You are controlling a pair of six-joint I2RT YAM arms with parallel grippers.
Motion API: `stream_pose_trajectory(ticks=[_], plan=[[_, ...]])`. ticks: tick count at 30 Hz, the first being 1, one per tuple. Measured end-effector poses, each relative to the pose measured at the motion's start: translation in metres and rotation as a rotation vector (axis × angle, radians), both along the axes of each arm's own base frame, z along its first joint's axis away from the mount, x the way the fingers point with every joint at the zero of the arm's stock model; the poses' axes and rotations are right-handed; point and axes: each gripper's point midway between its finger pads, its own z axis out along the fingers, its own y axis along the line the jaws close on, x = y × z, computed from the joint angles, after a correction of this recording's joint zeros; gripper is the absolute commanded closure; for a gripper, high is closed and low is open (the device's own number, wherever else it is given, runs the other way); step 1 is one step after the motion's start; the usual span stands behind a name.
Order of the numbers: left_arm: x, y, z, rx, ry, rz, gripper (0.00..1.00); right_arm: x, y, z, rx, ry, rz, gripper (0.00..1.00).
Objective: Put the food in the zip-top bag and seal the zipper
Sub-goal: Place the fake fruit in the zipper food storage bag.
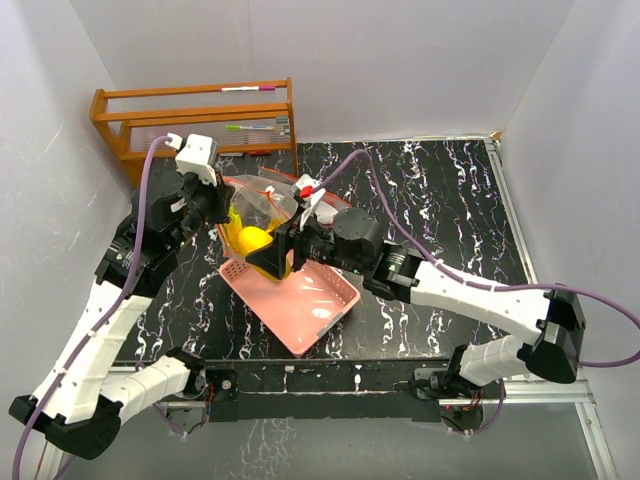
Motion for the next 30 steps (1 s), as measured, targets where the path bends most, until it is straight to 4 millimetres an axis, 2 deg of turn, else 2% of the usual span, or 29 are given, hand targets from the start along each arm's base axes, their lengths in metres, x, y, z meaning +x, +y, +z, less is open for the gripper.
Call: stream_pose_trajectory(ticks=[4,13,16,19,25,30], plan=[[-0.007,-0.008,0.002,-0.042,0.001,-0.047,1.00,0.018,0.003,-0.008,-0.012,0.021,-0.088,0.79],[-0.029,-0.032,-0.015,-0.155,0.013,-0.188,1.00,0.059,-0.020,0.003,0.053,0.080,-0.376,0.79],[-0.032,-0.040,-0.019,-0.181,0.024,-0.226,1.00,0.068,-0.016,0.013,0.069,0.090,-0.410,0.79],[-0.029,-0.039,-0.018,-0.193,0.020,-0.216,1.00,0.076,-0.011,0.017,0.076,0.102,-0.441,0.79],[-0.032,-0.046,-0.009,-0.240,0.005,-0.250,1.00,0.090,-0.021,0.001,0.029,0.099,-0.551,0.79],[-0.037,-0.057,-0.004,-0.297,0.015,-0.301,1.00,0.092,-0.025,-0.024,-0.029,0.030,-0.621,0.78]])
